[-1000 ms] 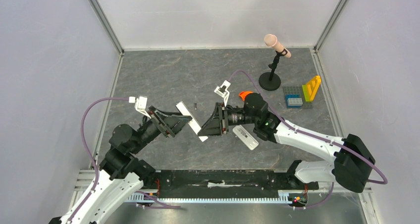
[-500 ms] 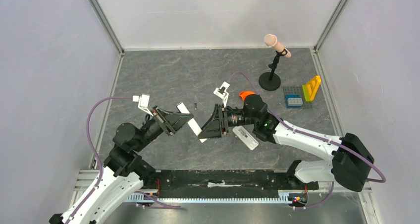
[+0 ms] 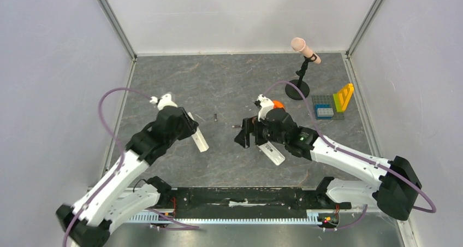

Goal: Load the batteries into the remote control
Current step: Turn over the remote control at the center of the board.

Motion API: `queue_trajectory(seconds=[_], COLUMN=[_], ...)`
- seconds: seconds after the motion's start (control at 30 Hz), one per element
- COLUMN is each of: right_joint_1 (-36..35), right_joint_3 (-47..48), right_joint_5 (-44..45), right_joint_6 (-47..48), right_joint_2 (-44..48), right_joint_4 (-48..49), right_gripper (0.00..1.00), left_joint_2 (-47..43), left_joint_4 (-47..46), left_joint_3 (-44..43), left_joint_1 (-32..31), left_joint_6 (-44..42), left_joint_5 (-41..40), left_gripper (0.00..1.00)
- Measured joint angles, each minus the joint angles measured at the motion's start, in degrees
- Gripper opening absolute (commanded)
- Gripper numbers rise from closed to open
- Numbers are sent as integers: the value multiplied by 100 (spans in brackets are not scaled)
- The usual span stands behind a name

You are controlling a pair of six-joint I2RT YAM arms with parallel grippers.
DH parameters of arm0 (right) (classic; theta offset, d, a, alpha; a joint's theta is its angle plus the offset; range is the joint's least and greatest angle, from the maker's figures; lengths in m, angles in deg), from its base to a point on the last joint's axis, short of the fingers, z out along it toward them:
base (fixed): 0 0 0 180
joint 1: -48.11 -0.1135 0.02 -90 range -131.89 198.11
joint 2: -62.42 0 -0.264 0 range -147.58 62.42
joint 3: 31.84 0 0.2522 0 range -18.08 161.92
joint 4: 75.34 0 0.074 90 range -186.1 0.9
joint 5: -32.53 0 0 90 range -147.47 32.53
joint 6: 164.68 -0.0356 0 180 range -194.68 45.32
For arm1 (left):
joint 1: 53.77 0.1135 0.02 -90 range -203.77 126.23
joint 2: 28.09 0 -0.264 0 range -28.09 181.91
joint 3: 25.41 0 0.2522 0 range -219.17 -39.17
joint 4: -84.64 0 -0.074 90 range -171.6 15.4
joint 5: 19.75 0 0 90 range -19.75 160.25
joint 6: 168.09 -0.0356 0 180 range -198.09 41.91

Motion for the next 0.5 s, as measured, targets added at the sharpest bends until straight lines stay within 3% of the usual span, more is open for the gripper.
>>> queue_trajectory(seconds=[0.1, 0.23, 0.33, 0.5], right_joint_1=[63, 173, 286, 411], right_joint_3=[0, -7, -66, -166], right_joint_5=[1117, 2203, 2581, 2671], right_joint_6=[426, 949, 1366, 1943], right_joint_2=[-42, -219, -435, -1010], right_joint_4=[-813, -1488, -1744, -1912], right_gripper=[93, 93, 93, 92], left_joint_2=[1038, 2022, 2400, 3110], left_joint_4=[269, 232, 240, 83], left_joint_3=[-37, 190, 356, 326], left_joint_1=[280, 1132, 1801, 2291], left_joint_6=[-133, -404, -603, -951], left_joint_5=[-72, 264, 531, 986], left_gripper=[2, 2, 2, 2])
